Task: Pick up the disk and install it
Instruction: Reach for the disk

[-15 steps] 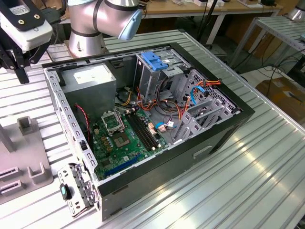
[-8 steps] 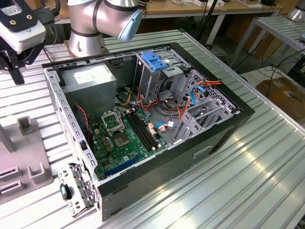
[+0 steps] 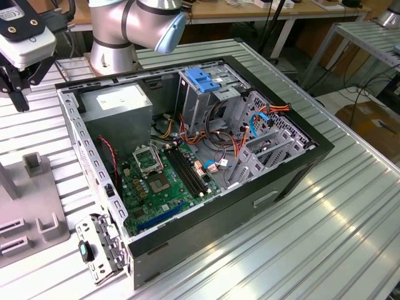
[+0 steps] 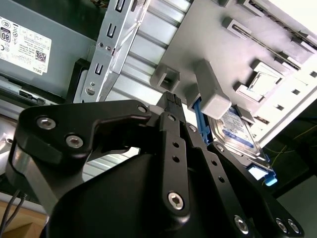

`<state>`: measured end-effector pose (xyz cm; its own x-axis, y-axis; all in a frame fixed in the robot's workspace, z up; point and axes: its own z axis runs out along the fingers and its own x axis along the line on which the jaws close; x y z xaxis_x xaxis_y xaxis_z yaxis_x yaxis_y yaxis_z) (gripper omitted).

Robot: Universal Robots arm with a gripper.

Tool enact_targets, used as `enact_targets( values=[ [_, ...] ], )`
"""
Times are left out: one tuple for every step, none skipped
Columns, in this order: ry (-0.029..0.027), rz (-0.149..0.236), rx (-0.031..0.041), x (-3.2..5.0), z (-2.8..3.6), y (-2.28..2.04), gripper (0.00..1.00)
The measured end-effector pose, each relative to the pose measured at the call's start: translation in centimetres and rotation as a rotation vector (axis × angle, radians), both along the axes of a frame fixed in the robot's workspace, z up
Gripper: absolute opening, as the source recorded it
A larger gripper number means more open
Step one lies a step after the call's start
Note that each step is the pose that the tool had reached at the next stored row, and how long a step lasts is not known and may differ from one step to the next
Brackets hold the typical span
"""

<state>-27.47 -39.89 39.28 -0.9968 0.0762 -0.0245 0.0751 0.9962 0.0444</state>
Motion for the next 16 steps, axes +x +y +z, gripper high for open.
enact_targets(
  values=[
    [0.0,0.0,0.0,0.0,0.0,0.0,0.11],
    [0.0,0.0,-0.0001,-0.01,0.0,0.0,0.11],
    [0.0,0.0,0.0,-0.02,0.0,0.0,0.11],
    [0.0,0.0,0.0,-0.02,0.0,0.0,0.11],
    [0.0,0.0,0.0,-0.03,0.0,0.0,0.11],
    [0.0,0.0,0.0,-0.04,0.0,0.0,0.11],
    [0.0,0.0,0.0,-0.04,0.0,0.0,0.11],
    [0.0,0.0,0.0,-0.05,0.0,0.0,0.11],
    [0.0,0.0,0.0,-0.05,0.0,0.0,0.11],
    [0.0001,0.0,0.0,-0.06,0.0,0.0,0.11],
    [0.0,0.0,0.0,-0.16,0.0,0.0,0.11],
    [0.0001,0.0,0.0,-0.25,0.0,0.0,0.11],
    [0.0001,0.0,0.0,-0.33,0.0,0.0,0.11],
    [0.0,0.0,0.0,-0.42,0.0,0.0,0.11],
    [0.0,0.0,0.0,-0.63,-0.01,0.0,0.11],
    [0.0,0.0,-0.0001,-0.75,-0.01,0.0,0.11]
  ],
)
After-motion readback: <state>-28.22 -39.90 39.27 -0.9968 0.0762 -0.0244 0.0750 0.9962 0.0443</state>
